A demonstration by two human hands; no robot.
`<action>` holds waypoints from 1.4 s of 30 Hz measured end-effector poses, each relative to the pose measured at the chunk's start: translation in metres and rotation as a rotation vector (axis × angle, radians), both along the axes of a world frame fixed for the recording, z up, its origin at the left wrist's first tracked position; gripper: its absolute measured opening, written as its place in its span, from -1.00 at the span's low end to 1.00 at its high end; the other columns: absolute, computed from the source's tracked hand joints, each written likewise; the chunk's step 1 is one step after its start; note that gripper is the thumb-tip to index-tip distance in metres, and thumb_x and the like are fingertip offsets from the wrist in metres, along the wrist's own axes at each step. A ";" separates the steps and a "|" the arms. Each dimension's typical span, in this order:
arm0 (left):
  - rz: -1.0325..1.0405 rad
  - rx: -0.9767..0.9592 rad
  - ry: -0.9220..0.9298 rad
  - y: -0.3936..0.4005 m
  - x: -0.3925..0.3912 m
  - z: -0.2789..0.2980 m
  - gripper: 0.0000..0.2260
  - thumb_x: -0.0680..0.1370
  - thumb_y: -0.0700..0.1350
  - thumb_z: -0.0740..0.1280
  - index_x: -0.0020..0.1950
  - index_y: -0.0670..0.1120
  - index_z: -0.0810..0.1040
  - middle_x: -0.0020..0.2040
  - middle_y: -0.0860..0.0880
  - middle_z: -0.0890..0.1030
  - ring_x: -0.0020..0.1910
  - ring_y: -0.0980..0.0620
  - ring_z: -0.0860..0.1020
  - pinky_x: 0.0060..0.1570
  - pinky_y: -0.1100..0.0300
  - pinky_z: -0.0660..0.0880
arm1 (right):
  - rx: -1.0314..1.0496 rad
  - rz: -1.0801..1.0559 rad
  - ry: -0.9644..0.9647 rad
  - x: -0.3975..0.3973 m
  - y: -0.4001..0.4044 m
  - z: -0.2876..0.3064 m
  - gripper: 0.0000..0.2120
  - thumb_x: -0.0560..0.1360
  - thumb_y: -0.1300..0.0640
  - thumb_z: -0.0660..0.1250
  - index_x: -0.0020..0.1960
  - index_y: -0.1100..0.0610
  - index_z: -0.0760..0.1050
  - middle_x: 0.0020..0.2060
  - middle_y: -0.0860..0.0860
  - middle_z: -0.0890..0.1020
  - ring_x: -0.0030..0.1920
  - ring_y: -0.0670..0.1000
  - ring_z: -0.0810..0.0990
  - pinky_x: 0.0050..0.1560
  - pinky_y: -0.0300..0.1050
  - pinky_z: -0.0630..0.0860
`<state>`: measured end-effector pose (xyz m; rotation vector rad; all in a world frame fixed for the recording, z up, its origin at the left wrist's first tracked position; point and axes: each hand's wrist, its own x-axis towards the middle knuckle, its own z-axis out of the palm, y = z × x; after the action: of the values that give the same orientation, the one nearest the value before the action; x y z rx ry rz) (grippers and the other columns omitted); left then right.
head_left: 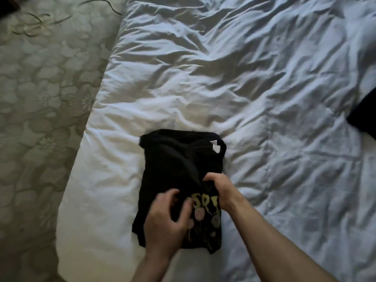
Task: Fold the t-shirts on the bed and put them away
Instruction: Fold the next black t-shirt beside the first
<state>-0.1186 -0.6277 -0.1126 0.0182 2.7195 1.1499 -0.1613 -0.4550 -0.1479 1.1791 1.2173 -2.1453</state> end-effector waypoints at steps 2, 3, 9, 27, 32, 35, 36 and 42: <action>0.175 -0.036 -0.028 -0.013 -0.031 -0.019 -0.64 0.53 0.10 0.37 0.24 -0.05 0.53 0.04 0.03 0.53 0.07 -0.02 0.54 -0.01 0.16 0.43 | -0.044 0.020 0.007 0.002 0.010 -0.005 -0.81 0.49 0.33 0.22 0.08 0.28 0.52 -0.33 0.13 0.61 -0.36 0.08 0.60 -0.37 -0.12 0.54; 0.211 -0.064 -0.069 -0.019 -0.047 -0.028 -0.60 0.53 0.06 0.39 0.30 -0.08 0.49 0.11 -0.02 0.51 0.14 -0.06 0.51 0.06 0.12 0.42 | -0.084 0.026 0.031 0.002 0.014 -0.004 -0.79 0.52 0.26 0.25 0.12 0.28 0.53 -0.26 0.15 0.62 -0.30 0.09 0.62 -0.33 -0.12 0.57; 0.139 -0.026 -0.195 -0.019 -0.122 -0.058 -0.34 0.48 0.18 0.42 0.48 -0.06 0.33 0.37 -0.08 0.44 0.35 -0.08 0.42 0.32 -0.08 0.42 | -0.038 -0.026 0.185 -0.033 0.034 -0.017 -0.53 0.49 0.08 0.44 0.33 0.25 0.49 0.15 0.22 0.64 0.12 0.21 0.64 0.16 0.08 0.58; 0.285 0.610 -0.296 -0.018 -0.172 -0.074 -0.97 0.61 -0.20 0.32 0.04 -0.10 0.54 -0.08 -0.04 0.65 -0.09 0.02 0.60 -0.07 0.18 0.54 | 0.304 -0.004 0.209 -0.076 0.037 -0.021 -0.65 0.45 0.19 0.49 0.21 0.21 0.55 0.03 0.19 0.69 0.03 0.16 0.69 0.10 0.08 0.62; 0.235 0.552 -0.191 -0.022 -0.185 -0.070 -0.95 0.61 -0.17 0.34 -0.01 -0.02 0.53 -0.10 0.00 0.63 -0.13 0.08 0.59 -0.17 0.28 0.53 | 0.384 -0.168 0.322 -0.056 0.027 -0.017 -0.81 0.54 0.29 0.36 0.08 0.05 0.58 -0.06 0.05 0.72 0.02 0.08 0.70 0.06 -0.02 0.63; 0.138 0.409 -0.099 -0.014 -0.203 -0.070 -0.93 0.59 -0.14 0.37 0.06 -0.07 0.56 -0.07 0.01 0.64 -0.10 0.10 0.59 -0.08 0.21 0.51 | 0.530 -0.250 0.267 -0.043 0.018 -0.038 -0.85 0.53 0.26 0.39 0.06 0.07 0.56 0.00 0.16 0.69 0.08 0.20 0.66 0.15 0.14 0.59; 0.110 0.350 -0.081 -0.010 -0.208 -0.073 -0.90 0.59 -0.14 0.37 0.10 -0.09 0.57 -0.05 0.02 0.64 -0.08 0.09 0.59 -0.06 0.21 0.49 | 0.581 -0.256 0.218 -0.042 0.017 -0.045 -0.87 0.53 0.23 0.39 0.05 0.07 0.53 0.01 0.18 0.68 0.06 0.19 0.66 0.16 0.18 0.58; 0.120 0.034 0.014 -0.013 -0.191 -0.083 -0.52 0.57 -0.02 0.37 0.43 -0.14 0.36 0.29 -0.16 0.48 0.24 -0.11 0.48 0.24 0.06 0.43 | 0.822 -0.064 0.060 -0.029 0.012 -0.033 -0.57 0.50 -0.19 0.36 0.21 0.05 0.37 0.04 0.01 0.61 0.05 0.02 0.61 0.11 0.03 0.57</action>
<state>-0.3092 -0.6406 -0.1955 -0.1350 2.7456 1.2325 -0.1904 -0.4428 -0.1811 1.4603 2.2242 -1.7446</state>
